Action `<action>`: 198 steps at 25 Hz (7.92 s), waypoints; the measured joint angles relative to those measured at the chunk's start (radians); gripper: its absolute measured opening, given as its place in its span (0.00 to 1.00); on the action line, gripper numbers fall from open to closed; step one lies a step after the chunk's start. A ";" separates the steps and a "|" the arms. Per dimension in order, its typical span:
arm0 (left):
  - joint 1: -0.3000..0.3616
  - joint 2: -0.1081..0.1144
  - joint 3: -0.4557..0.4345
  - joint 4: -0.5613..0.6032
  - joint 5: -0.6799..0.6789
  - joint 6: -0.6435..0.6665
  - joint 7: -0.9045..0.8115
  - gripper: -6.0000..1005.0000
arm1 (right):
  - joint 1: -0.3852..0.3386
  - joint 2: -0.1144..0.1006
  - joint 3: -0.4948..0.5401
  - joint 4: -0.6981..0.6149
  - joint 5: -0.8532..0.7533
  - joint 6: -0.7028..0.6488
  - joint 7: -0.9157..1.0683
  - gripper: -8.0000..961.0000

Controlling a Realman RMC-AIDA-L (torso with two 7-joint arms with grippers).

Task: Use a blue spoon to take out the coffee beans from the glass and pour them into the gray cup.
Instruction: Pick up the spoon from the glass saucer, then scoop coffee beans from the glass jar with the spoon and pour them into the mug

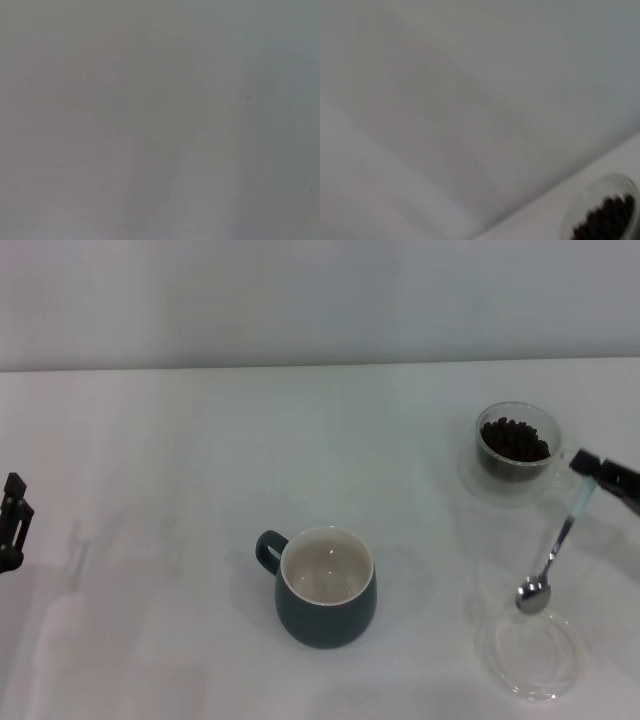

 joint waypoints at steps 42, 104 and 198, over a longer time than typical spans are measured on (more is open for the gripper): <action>-0.013 -0.001 0.000 0.000 -0.001 -0.007 -0.008 0.64 | 0.222 0.079 0.207 -0.162 0.008 0.265 -0.647 0.17; -0.041 0.002 0.000 -0.052 0.006 0.000 0.000 0.64 | 0.184 0.119 0.196 0.023 0.295 0.418 -0.288 0.17; -0.041 -0.005 0.006 -0.066 0.004 -0.005 -0.006 0.64 | 0.213 0.133 -0.383 0.027 0.448 0.122 0.074 0.17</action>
